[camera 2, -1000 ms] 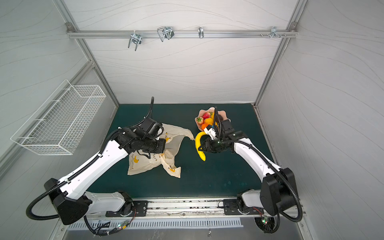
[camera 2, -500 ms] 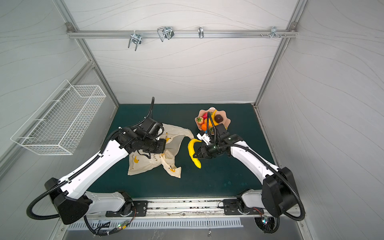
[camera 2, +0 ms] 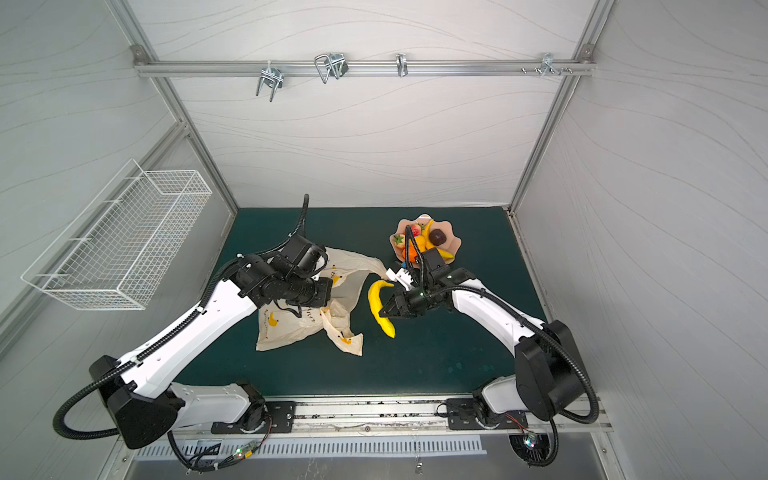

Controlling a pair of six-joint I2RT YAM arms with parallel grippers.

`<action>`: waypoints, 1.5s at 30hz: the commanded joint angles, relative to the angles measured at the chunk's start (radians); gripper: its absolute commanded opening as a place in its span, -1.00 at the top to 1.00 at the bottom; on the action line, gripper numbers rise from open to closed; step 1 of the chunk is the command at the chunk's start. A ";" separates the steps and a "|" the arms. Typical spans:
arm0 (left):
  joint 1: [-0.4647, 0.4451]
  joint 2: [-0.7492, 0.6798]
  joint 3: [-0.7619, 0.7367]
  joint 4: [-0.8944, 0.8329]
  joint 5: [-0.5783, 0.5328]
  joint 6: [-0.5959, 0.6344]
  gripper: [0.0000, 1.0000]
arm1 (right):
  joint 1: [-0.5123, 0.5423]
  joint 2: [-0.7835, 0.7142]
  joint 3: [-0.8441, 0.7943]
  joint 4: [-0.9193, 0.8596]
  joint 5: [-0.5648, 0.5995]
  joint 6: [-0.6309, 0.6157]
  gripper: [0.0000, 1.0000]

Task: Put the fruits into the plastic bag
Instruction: 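Carry the banana toward the bag held open by the left gripper, then lower the banana into the bag opening beside the left gripper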

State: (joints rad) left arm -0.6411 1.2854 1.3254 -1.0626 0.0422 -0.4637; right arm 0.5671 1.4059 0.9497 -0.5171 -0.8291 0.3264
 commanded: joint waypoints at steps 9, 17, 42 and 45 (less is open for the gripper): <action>0.006 0.010 0.024 0.031 0.015 0.002 1.00 | 0.049 0.109 0.041 0.119 -0.043 0.050 0.99; 0.006 0.009 0.026 0.032 0.021 0.000 1.00 | 0.066 0.186 0.079 0.152 -0.050 0.065 1.00; 0.006 0.046 0.029 0.053 0.056 0.016 1.00 | 0.123 0.433 0.269 0.260 -0.094 0.154 1.00; 0.006 0.048 0.031 0.053 0.057 0.023 1.00 | 0.123 0.464 0.304 0.250 -0.098 0.157 1.00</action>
State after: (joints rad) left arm -0.6411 1.3258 1.3277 -1.0363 0.0887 -0.4603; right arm 0.6827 1.8412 1.2152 -0.2840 -0.8955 0.4728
